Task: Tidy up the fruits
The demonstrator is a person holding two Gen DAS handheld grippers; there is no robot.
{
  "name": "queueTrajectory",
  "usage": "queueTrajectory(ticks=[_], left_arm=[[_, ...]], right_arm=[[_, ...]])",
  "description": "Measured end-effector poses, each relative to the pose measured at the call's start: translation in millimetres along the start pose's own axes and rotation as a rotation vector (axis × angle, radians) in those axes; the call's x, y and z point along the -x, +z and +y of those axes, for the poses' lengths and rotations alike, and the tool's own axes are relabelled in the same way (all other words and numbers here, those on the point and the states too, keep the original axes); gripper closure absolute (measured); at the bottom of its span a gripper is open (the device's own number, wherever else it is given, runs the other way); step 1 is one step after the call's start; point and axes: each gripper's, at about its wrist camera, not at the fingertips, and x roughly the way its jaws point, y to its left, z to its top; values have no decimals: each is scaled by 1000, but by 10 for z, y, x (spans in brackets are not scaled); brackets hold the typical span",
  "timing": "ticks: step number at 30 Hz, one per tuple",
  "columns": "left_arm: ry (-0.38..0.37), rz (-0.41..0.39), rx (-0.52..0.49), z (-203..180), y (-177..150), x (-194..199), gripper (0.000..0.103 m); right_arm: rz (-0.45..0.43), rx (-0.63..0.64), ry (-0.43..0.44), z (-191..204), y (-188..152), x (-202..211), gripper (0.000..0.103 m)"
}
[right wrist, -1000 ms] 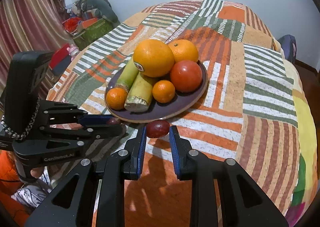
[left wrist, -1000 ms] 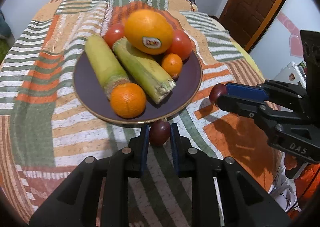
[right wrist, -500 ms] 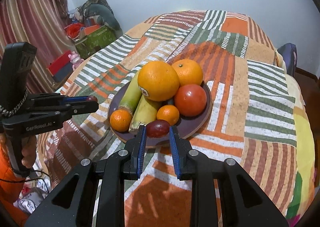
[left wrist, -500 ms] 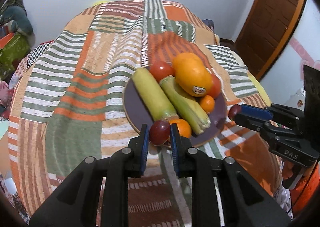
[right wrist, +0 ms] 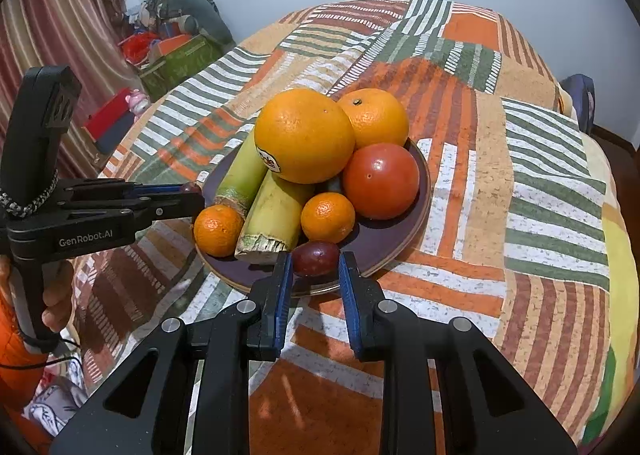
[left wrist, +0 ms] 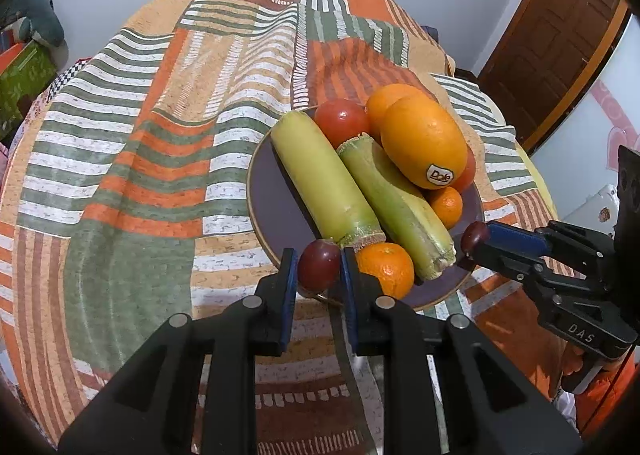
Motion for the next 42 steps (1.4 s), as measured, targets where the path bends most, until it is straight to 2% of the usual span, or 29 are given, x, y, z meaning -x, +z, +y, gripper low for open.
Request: queueTrajectory(ticks=[9,16,20,30,33,37,42], left_arm=[[5,13,4,-8,13,-33,81],[1,-50,11,-55,17,251,81],[14,-147,8,-125,33,623,81],[54,-484,2,-431,-80,1870,81],[61,-564,-20,-555,-181,2201,81],[84,-657,-44,-726,-314,2527,68],[96,-735,-68,-853,-474,2811,50]], right_arm=[[21,2,15,7,19,-37,77],[-36,-14,-6,22,65,190,76],[-121,-20,-37,56,123,517,76],[-417,17,-113,434,254,1574,75],[-505,23,-126,585,238,1840,67],[-594,42,-146,768,196,2111,60],[-673,55,-184,936,120,2307,40]])
